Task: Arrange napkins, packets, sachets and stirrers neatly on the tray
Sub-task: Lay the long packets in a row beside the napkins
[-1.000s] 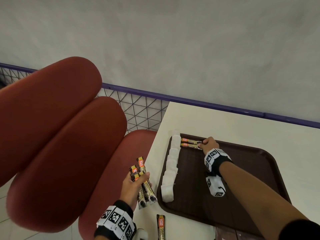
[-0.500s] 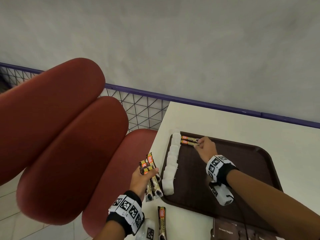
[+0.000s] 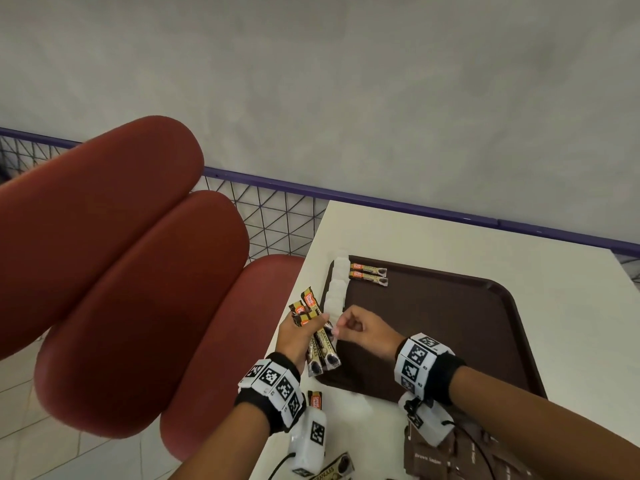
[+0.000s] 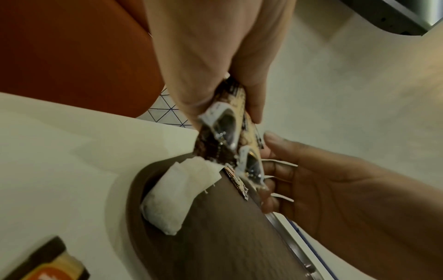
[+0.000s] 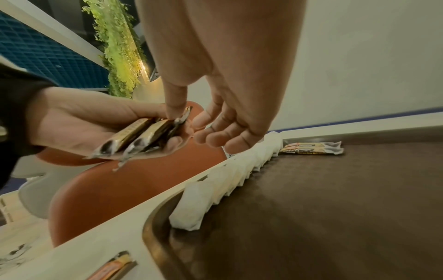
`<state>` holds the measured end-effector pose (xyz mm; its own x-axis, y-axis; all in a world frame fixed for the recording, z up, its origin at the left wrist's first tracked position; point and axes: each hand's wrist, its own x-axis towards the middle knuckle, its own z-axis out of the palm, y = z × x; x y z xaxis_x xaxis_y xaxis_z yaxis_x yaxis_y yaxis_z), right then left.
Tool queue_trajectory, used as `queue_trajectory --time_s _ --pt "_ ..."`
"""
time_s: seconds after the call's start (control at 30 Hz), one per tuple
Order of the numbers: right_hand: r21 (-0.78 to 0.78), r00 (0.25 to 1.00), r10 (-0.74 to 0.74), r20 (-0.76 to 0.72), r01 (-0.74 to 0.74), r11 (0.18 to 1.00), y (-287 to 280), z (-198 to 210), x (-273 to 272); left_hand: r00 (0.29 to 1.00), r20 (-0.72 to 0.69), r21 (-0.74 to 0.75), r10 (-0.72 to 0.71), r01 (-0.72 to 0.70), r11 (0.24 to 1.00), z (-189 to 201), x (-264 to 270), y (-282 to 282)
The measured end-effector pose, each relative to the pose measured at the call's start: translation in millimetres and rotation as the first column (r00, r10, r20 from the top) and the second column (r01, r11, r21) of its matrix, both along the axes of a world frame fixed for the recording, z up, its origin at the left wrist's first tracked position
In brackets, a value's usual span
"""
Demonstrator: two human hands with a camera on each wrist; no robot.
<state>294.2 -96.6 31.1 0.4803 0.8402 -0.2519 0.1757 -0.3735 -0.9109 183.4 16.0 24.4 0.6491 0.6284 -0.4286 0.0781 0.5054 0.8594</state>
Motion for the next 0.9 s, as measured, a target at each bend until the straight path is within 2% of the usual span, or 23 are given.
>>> queue_trajectory --time_s 0.17,0.23,0.37,0.5,0.6,0.73,0.9 --pt "0.027 0.998 -0.060 0.016 0.059 0.998 -3.7 -3.3 -4.0 1.000 0.008 -0.028 -0.028 0.028 0.999 1.6 3.5 -8.0" --pt "0.045 0.993 -0.118 0.004 0.118 0.992 -5.3 -3.2 -1.6 0.999 0.015 -0.032 -0.034 0.035 0.999 1.0 3.7 -8.6" --pt "0.076 0.965 -0.235 -0.117 0.245 0.967 -8.1 -3.3 4.2 0.997 0.009 -0.026 -0.079 0.080 0.997 0.2 2.7 -9.7" --pt "0.104 0.908 -0.392 -0.146 0.408 0.907 -9.6 -3.5 26.1 0.998 0.009 -0.099 -0.063 0.064 0.993 -4.3 -1.1 -5.4" --pt "0.084 0.846 -0.524 -0.099 0.532 0.842 -12.8 -6.9 54.4 1.000 0.019 -0.156 -0.023 0.025 0.987 -8.3 -6.5 2.9" --pt "-0.014 0.775 -0.632 0.018 0.632 0.774 -14.8 -22.6 97.1 0.998 0.020 -0.132 0.053 -0.050 0.990 -12.9 -9.7 13.7" --pt "-0.144 0.790 -0.600 0.125 0.613 0.777 -8.3 -36.1 123.5 0.988 0.024 -0.148 0.150 -0.145 0.978 -16.4 -13.3 21.8"
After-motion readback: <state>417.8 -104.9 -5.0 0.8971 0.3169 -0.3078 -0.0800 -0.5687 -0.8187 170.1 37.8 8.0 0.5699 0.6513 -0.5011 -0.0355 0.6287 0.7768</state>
